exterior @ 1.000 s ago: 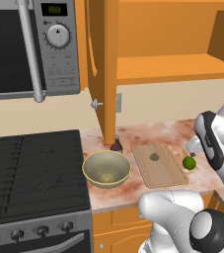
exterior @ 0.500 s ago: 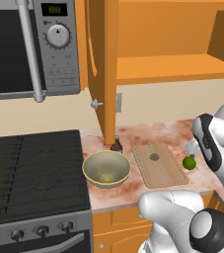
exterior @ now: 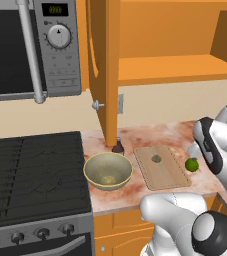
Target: Open the cabinet. Place the bowl and condiment on the counter. Then place the lime and garlic on the cutting board.
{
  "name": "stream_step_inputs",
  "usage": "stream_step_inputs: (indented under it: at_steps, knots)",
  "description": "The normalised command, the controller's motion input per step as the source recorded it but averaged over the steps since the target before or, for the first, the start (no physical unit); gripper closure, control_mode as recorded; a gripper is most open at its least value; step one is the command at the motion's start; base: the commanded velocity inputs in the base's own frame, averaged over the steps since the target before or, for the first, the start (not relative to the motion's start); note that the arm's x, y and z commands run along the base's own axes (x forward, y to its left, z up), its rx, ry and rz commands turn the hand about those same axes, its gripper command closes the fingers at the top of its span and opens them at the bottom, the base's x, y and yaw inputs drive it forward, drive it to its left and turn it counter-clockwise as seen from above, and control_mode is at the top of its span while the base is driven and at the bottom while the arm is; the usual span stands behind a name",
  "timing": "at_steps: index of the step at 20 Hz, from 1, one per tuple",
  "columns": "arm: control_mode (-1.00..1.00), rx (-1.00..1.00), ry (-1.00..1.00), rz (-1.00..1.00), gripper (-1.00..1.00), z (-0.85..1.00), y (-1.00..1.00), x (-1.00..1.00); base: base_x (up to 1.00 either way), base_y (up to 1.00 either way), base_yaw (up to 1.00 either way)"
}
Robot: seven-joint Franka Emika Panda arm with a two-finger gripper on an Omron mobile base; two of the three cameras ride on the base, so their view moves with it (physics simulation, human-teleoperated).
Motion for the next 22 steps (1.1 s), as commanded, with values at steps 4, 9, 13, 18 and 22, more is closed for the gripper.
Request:
stream_step_inputs:
  at_steps: [4, 9, 13, 18, 22]
  knots:
    - [-1.0, -0.03, 0.0, 0.0, -1.0, -0.15, -0.01, 0.08, 0.0, 0.0, 0.0]
    - [-1.0, -0.02, 0.0, 0.0, -1.0, -0.12, -0.02, 0.08, 0.0, 0.0, 0.0]
    - [-1.0, -0.01, 0.0, 0.0, -1.0, -0.03, -0.09, 0.03, 0.0, 0.0, 0.0]
    - [-1.0, 0.0, 0.0, 0.0, -1.0, -0.04, -0.1, 0.04, 0.0, 0.0, 0.0]
    - [-1.0, 0.0, 0.0, 0.0, -1.0, -0.07, -0.06, 0.04, 0.0, 0.0, 0.0]
